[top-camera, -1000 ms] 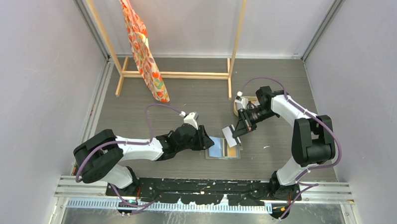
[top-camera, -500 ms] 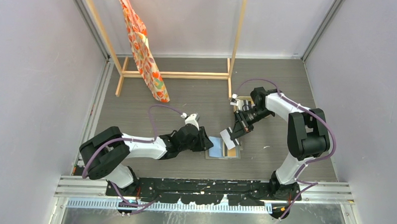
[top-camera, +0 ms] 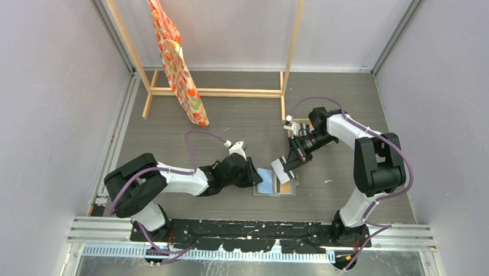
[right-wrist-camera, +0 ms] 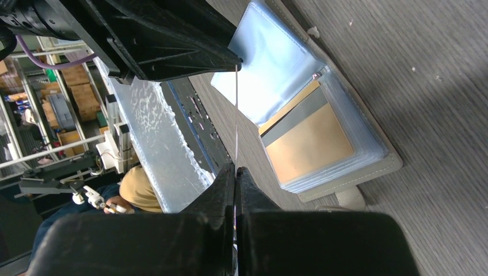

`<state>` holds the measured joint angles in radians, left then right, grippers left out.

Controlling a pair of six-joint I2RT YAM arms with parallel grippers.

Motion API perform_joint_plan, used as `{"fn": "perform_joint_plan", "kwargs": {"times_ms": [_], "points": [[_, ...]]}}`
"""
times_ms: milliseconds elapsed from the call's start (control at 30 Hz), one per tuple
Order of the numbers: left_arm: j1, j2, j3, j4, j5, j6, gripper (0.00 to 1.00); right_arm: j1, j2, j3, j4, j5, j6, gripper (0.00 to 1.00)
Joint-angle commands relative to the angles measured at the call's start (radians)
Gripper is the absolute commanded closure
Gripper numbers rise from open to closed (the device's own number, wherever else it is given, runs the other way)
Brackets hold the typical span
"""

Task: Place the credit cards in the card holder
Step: Insert the credit card into the card holder.

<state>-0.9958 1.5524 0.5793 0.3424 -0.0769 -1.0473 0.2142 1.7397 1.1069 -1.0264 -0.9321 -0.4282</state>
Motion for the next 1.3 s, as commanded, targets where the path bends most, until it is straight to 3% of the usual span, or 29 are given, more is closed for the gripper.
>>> {"fn": "perform_joint_plan", "kwargs": {"times_ms": [0,133,467,767,1267], "points": [[0.0,0.023,0.026,0.078,-0.008,-0.034,0.79,0.005,0.0,0.031,-0.015,-0.02,-0.011,0.99],[0.002,0.027,-0.001,0.149,-0.057,-0.071,0.99,0.004,0.004,0.031,-0.01,-0.034,-0.003,0.99],[0.042,0.103,-0.108,0.488,-0.184,-0.226,1.0,0.004,0.001,-0.017,0.16,-0.049,0.208,0.99],[0.059,0.241,-0.166,0.702,-0.139,-0.292,0.99,0.005,0.084,0.01,0.211,0.062,0.271,0.99],[0.067,0.213,-0.154,0.594,-0.103,-0.273,0.96,0.033,0.141,0.05,0.254,0.123,0.343,0.99]]}}
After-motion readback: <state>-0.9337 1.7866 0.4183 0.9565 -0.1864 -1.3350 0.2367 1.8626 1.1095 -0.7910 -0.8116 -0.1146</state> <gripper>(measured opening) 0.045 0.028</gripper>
